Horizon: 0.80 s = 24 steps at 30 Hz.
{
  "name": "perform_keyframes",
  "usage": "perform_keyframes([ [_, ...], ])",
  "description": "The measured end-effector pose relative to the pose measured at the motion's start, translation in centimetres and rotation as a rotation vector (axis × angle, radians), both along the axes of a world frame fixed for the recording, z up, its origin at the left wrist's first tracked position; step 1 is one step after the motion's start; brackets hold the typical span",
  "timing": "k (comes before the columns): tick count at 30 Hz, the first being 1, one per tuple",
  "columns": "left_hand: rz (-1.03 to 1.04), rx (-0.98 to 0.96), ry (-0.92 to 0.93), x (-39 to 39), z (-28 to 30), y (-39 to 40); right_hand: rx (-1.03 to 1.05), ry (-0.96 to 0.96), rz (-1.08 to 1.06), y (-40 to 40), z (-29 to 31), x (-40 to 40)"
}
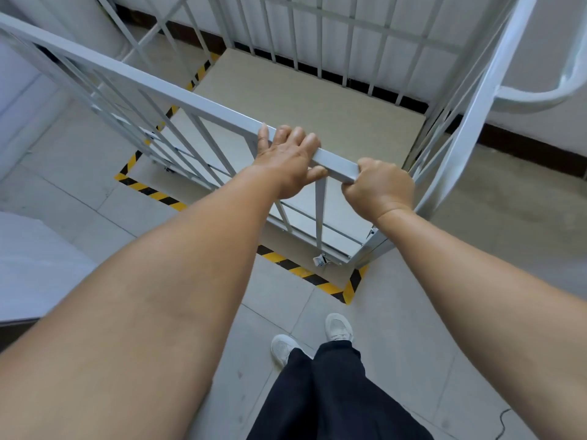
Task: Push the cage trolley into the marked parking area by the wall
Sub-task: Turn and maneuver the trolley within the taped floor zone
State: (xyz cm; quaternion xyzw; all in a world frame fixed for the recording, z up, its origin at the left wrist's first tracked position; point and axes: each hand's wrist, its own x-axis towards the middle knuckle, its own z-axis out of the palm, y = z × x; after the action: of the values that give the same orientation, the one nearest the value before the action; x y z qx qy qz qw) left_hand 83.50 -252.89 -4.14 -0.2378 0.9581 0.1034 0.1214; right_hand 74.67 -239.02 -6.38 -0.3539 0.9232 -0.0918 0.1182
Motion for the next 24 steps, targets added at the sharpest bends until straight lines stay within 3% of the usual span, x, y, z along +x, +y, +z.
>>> perform_keyframes([
  [10,-0.031,-0.038,-0.063,-0.7,0.7,3.8,-0.018,-0.083,0.060,0.4,0.0,-0.4],
  [18,0.032,0.016,-0.071,-1.4,2.2,7.5,-0.111,-0.347,0.109,2.8,1.3,-1.1],
  [24,0.019,0.067,-0.006,-1.5,3.0,11.1,-0.097,-0.179,0.156,7.2,3.5,-1.8],
])
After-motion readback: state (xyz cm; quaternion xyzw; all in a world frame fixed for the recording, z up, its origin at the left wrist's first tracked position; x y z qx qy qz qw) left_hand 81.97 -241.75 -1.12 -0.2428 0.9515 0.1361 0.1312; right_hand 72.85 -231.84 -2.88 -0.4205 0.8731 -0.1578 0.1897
